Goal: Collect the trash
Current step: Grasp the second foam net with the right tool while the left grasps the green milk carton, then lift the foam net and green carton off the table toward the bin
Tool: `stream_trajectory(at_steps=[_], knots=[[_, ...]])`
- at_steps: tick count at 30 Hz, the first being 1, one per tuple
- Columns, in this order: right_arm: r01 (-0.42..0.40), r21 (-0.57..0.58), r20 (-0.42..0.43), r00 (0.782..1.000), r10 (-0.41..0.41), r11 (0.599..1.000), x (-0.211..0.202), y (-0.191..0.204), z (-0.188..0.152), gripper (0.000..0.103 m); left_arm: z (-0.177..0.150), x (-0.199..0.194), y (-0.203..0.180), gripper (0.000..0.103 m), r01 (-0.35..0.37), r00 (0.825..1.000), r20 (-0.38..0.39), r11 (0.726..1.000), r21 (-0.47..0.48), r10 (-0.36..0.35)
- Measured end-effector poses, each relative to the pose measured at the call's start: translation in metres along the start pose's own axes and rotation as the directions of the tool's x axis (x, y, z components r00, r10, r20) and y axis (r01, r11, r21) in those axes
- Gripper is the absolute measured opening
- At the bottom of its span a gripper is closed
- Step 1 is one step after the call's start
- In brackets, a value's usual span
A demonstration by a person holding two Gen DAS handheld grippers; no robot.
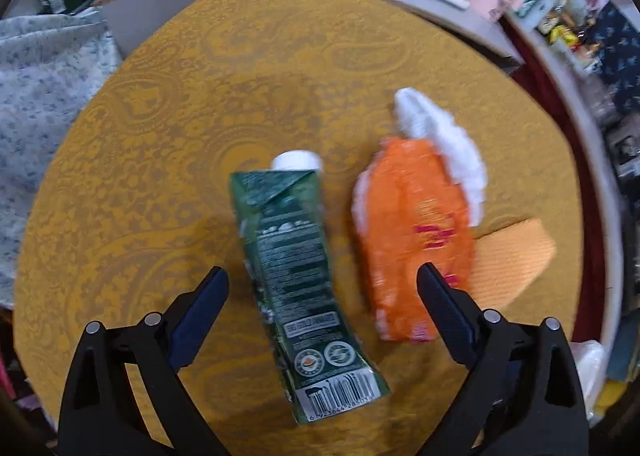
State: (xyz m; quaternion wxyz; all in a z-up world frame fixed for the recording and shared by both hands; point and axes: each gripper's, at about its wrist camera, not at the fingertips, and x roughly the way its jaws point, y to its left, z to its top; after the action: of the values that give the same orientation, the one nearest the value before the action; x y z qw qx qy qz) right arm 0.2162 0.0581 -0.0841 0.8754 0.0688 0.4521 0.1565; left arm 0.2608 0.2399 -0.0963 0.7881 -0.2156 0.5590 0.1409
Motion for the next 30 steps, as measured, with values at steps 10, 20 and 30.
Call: stream_trajectory(at_steps=[10, 20, 30], knots=[[0.088, 0.258, -0.039, 0.996, -0.08, 0.962, 0.029, -0.055, 0.026, 0.049, -0.017, 0.012, 0.025, 0.084, 0.032, 0.998, -0.05, 0.998, -0.058, -0.035], [0.1, 0.217, -0.041, 0.995, -0.093, 0.971, 0.057, -0.039, 0.032, 0.038, -0.027, 0.01, 0.02, 0.039, 0.081, 0.996, -0.046, 0.996, 0.043, -0.079], [0.077, 0.235, 0.063, 0.994, -0.094, 0.969, 0.008, -0.051, 0.039, 0.011, -0.03, -0.029, 0.023, 0.039, 0.095, 0.995, 0.036, 0.992, 0.079, -0.098]])
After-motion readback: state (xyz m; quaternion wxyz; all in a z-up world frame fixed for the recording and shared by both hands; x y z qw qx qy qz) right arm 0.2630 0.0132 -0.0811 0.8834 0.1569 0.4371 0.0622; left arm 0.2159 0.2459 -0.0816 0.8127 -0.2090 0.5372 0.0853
